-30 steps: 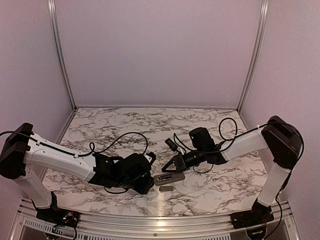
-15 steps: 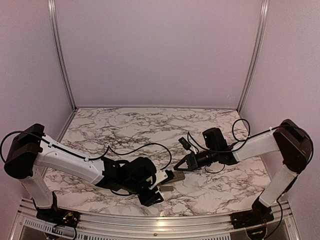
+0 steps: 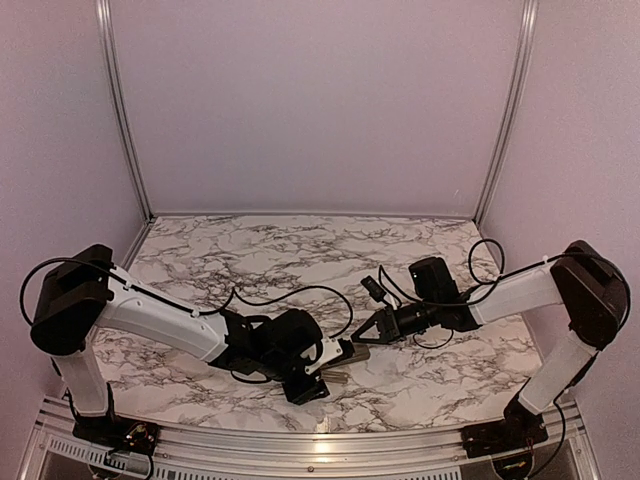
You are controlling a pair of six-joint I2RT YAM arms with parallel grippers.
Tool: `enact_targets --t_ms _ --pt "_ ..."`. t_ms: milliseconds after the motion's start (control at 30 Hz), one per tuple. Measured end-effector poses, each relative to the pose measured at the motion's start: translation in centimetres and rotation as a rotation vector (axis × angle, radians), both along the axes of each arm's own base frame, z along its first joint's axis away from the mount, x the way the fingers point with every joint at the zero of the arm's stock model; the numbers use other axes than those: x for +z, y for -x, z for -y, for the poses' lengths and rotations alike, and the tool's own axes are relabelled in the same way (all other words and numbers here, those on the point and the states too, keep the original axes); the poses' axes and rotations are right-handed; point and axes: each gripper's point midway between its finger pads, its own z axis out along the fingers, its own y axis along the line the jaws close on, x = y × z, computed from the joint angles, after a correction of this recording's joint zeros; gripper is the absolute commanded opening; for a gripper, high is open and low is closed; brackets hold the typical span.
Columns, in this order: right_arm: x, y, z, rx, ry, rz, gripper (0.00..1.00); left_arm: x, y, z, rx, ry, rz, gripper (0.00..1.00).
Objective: Load the batteries into the remote control
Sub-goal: Pick up the battery cover from the center of the board.
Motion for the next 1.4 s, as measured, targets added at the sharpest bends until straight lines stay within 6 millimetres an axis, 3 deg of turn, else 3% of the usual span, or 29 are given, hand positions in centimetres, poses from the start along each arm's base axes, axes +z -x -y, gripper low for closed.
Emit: enact_targets --t_ms 367,867,1133,1267,1400 --pt "0.0 0.0 0.0 -0.001 -0.001 -0.001 0.07 -0.3 -2.2 -0.2 0.002 -0.029 0.031 0.54" --pt "0.0 0.0 0.1 0.004 0.0 0.006 0.07 -0.8 0.2 -0.4 -0.176 -0.045 -0.015 0.39" --pt "-1.2 0.9 0.7 0.008 0.023 -0.023 0.06 -0.9 -1.4 -1.0 -0.164 -0.064 0.034 0.57" --pt "-2.0 2.3 1.6 0.01 0.037 -0.056 0.05 -0.8 -2.6 -1.3 -0.152 -0.074 0.064 0.61" --pt "-2.5 3.3 2.1 0.013 0.044 -0.084 0.04 0.1 -2.8 -0.3 -0.182 -0.042 0.073 0.61"
